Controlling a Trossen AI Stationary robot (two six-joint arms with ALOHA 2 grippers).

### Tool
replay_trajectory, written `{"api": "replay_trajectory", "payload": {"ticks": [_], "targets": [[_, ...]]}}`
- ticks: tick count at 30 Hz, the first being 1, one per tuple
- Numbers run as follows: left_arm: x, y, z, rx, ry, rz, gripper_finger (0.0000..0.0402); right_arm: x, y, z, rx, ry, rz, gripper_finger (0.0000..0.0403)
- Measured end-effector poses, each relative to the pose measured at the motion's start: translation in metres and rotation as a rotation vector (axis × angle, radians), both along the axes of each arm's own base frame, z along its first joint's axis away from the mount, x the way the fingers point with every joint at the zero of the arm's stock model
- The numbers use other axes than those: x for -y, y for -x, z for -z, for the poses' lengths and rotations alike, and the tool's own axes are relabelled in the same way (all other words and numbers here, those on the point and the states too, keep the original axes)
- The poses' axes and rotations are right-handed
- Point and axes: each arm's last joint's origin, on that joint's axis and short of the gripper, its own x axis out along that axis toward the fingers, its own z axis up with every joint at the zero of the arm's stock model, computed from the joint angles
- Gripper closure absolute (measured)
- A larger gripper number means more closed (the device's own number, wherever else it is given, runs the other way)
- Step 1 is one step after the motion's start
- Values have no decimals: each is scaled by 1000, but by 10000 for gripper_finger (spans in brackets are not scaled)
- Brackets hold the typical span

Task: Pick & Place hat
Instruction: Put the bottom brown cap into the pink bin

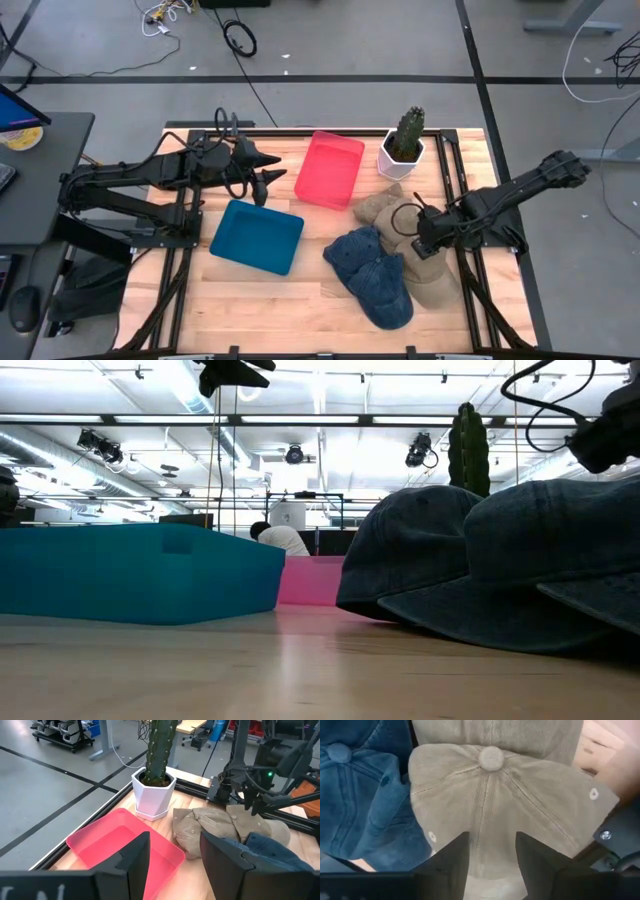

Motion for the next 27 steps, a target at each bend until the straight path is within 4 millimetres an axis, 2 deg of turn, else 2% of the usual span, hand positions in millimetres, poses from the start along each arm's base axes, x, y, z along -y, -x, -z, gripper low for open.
{"api": "replay_trajectory", "payload": {"ticks": [5,10,13,15,17,19,22,23,27], "targets": [[0,0,0,3,8,-3,225,-5,-9,12,22,-40,-22,183],[0,0,0,3,7,-3,225,-6,-9,33,-21,-76,-45,125],[0,0,0,2,6,-2,225,-5,-4,43,-77,-81,-18,123],[0,0,0,2,5,-2,225,-5,-3,45,-88,-81,-14,144],[0,0,0,1,3,-1,225,-4,-2,45,-97,-76,-17,185],[0,0,0,1,3,-1,225,-4,-2,46,-96,-76,-22,245],[0,0,0,1,3,-2,225,-4,-2,46,-91,-74,-40,357],[0,0,0,1,3,-2,225,-4,-2,46,-87,-72,-55,378],[-1,0,0,0,-5,-25,225,-5,-2,42,-96,-89,-63,392]]}}
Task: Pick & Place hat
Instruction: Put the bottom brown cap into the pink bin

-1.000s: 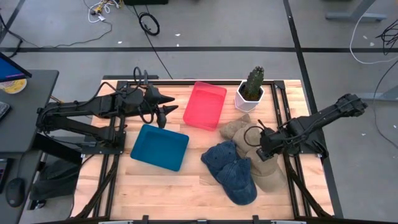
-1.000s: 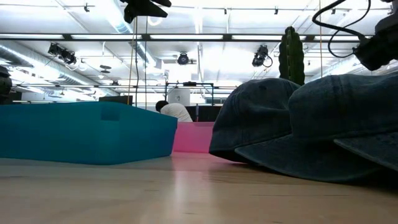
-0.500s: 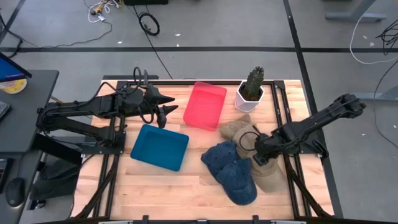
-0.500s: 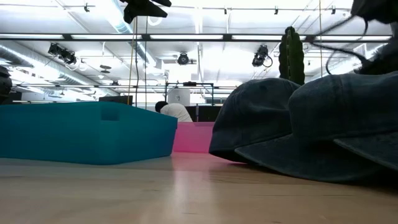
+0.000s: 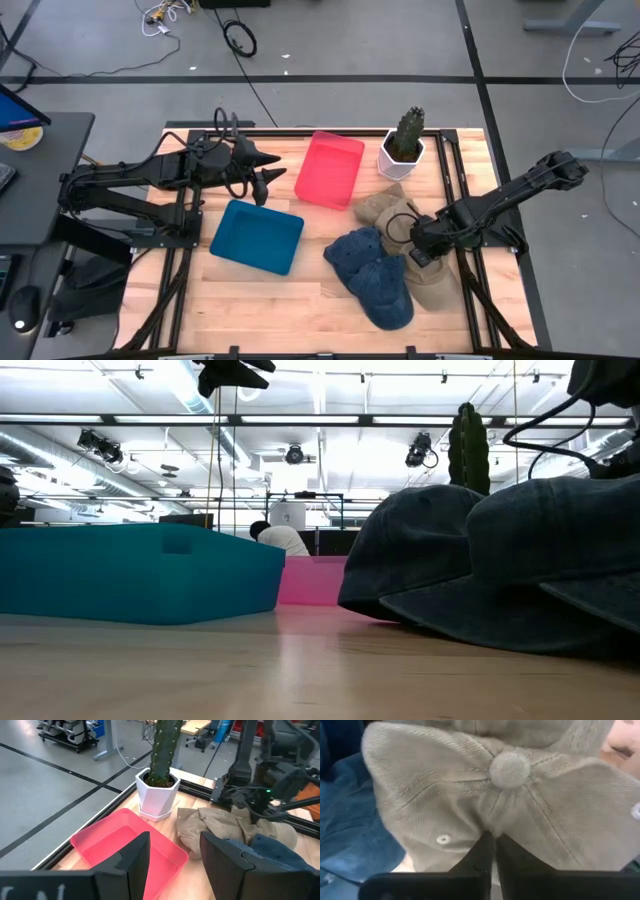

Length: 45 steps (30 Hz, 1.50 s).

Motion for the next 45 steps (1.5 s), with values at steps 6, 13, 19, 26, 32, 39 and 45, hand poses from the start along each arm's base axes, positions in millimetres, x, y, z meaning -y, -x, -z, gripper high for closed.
{"api": "replay_trajectory", "payload": {"ticks": [6,13,19,26,32,39,45], "targets": [[-1,0,0,-1,-12,-34,225,-2,-4,-43,8,11,-68,399],[-4,1,0,-10,-31,-43,225,-1,-7,-102,109,41,-151,401],[-10,2,0,-8,-26,-72,225,-1,-6,-141,221,18,-198,402],[-12,2,0,-8,-26,-81,225,5,5,-171,236,57,-213,403],[-12,2,0,-8,-25,-81,225,7,-6,-191,419,125,-147,403],[-12,2,0,-9,-26,-81,225,10,-28,-195,545,136,-81,403],[-12,2,0,-9,-26,-81,225,10,-49,-195,622,143,-74,403]]}}
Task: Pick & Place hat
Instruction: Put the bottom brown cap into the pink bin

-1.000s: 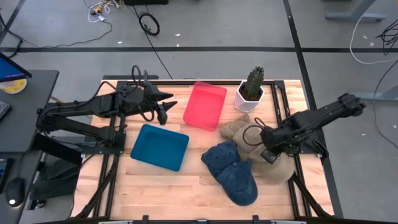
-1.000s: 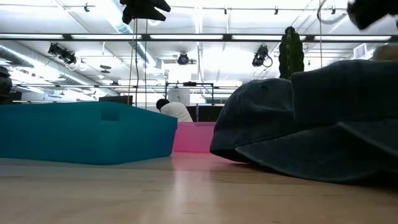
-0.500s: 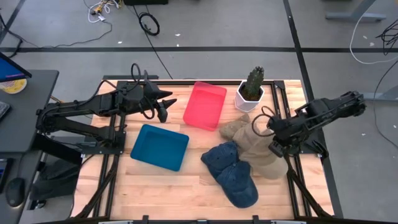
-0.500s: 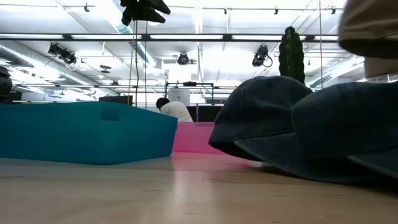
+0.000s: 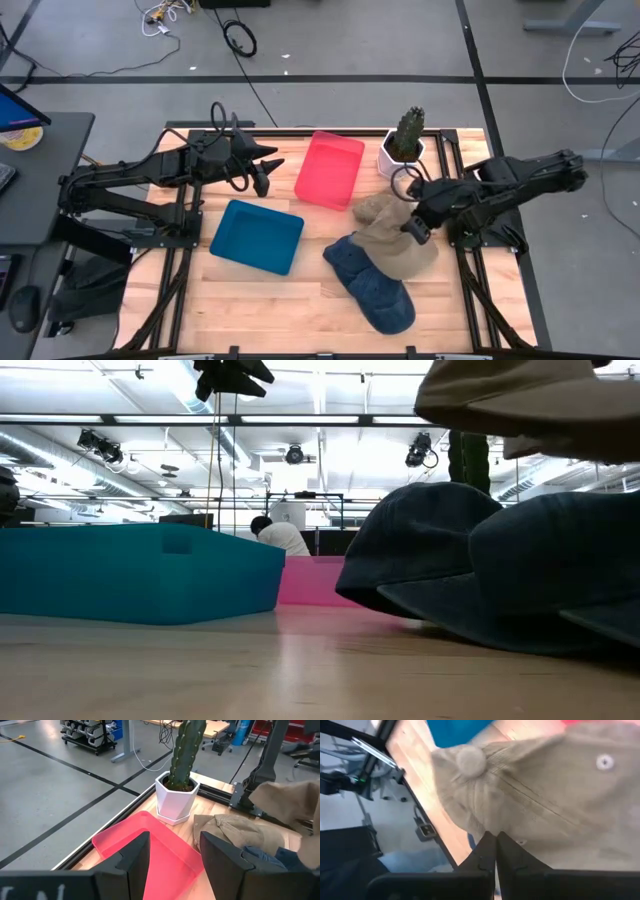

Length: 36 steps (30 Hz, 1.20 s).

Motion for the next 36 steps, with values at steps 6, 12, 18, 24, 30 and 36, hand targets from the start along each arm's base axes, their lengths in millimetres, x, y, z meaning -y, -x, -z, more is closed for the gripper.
{"api": "replay_trajectory", "payload": {"ticks": [6,12,18,24,30,36], "targets": [[0,0,0,0,0,0,225,2,-21,-2,102,3,6,403],[0,1,2,-29,2,1,225,8,-41,-4,205,42,33,403],[1,4,7,-81,8,2,225,18,-61,-1,254,72,119,403],[1,6,10,-121,13,2,225,24,-84,4,311,83,214,403],[3,18,5,-116,11,7,225,35,-104,9,372,129,405,403],[5,37,-7,-64,-41,24,225,48,-124,14,449,165,594,403]]}}
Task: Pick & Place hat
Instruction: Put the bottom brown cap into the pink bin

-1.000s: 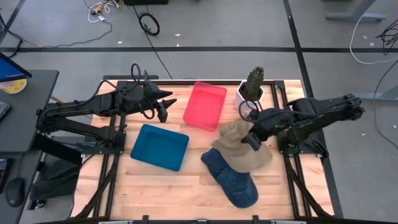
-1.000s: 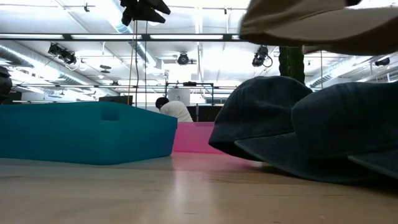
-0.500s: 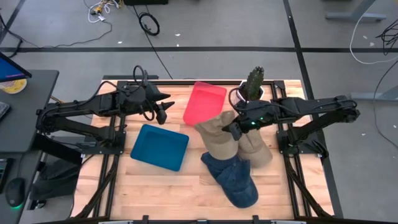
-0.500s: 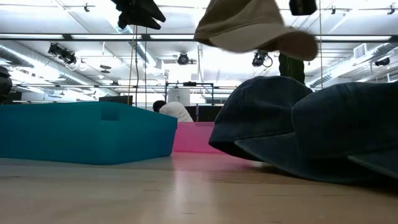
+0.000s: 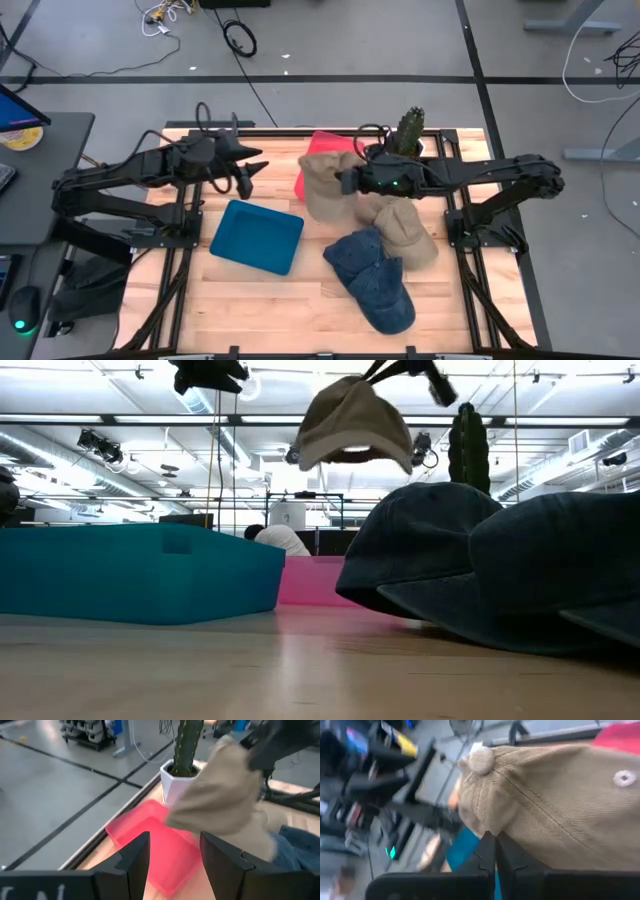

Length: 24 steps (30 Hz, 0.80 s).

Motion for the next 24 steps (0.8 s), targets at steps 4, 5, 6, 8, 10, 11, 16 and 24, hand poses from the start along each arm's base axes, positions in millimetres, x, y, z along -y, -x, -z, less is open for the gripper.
{"api": "replay_trajectory", "payload": {"ticks": [4,5,6,8,10,11,16,24], "targets": [[1,13,-7,30,-31,9,225,6,-14,6,42,25,98,403],[2,16,-8,34,-34,9,225,8,-17,9,45,32,126,403],[2,18,-9,44,-35,9,225,9,-21,11,50,42,155,403],[3,23,-11,50,-36,10,225,12,-28,16,62,62,204,403],[3,27,-13,56,-49,14,225,15,-33,20,73,86,257,403],[3,29,-13,52,-51,15,225,16,-36,22,70,98,274,403],[4,34,-12,26,-78,26,225,27,-49,40,20,128,320,403],[4,35,-12,15,-92,31,225,46,-60,64,-56,125,372,403]]}}
